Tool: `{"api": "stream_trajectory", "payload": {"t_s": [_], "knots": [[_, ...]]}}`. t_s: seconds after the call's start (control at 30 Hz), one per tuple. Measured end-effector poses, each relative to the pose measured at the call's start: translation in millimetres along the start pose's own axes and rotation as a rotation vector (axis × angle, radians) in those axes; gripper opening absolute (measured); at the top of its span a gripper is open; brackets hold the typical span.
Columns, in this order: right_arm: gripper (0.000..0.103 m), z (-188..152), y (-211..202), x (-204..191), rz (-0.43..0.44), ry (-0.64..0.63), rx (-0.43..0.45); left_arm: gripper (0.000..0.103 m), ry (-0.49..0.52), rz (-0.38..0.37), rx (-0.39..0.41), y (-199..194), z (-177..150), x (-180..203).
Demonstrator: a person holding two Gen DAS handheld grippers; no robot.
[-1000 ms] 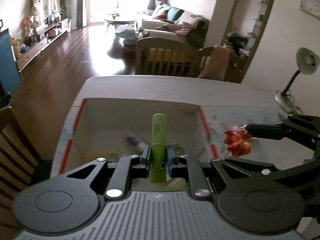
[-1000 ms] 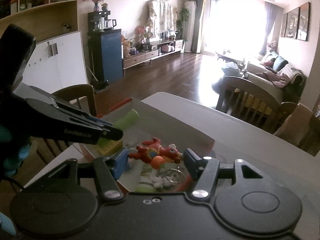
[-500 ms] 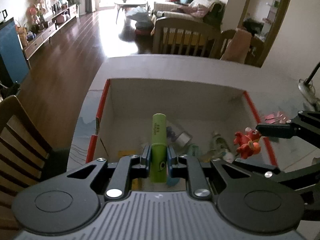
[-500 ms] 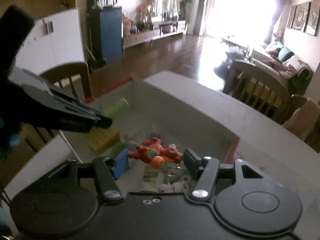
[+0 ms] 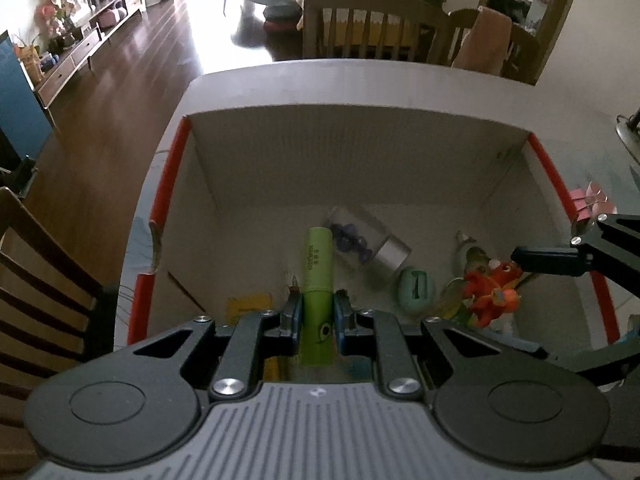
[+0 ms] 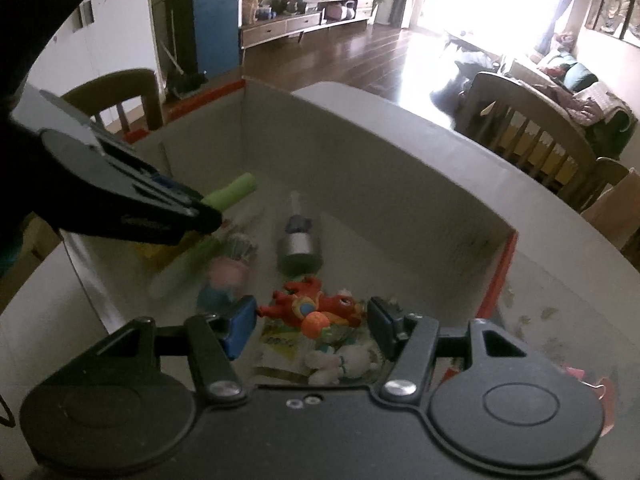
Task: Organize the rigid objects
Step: 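Open both grippers to drop the highlighter and keychain into the box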
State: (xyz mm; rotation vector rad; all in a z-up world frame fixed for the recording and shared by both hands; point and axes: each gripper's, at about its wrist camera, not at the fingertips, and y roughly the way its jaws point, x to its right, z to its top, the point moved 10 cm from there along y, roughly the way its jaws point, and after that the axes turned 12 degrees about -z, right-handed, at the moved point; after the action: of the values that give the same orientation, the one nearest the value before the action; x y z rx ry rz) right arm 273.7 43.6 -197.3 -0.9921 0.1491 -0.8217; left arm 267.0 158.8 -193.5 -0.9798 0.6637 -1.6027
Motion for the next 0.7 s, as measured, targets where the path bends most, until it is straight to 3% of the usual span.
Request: {"api": "stream_trajectory", "payload": {"t_s": [0.27, 0.7], "knots": [[0.06, -3, 8, -1, 0.034, 0.025, -0.048, 0.016, 0.007, 0.004, -0.058, 17, -10, -1], [0.062, -1, 4, 3, 0.027, 0.045, -0.043, 0.016, -0.019, 0.034, -0.119, 37, -17, -5]]}}
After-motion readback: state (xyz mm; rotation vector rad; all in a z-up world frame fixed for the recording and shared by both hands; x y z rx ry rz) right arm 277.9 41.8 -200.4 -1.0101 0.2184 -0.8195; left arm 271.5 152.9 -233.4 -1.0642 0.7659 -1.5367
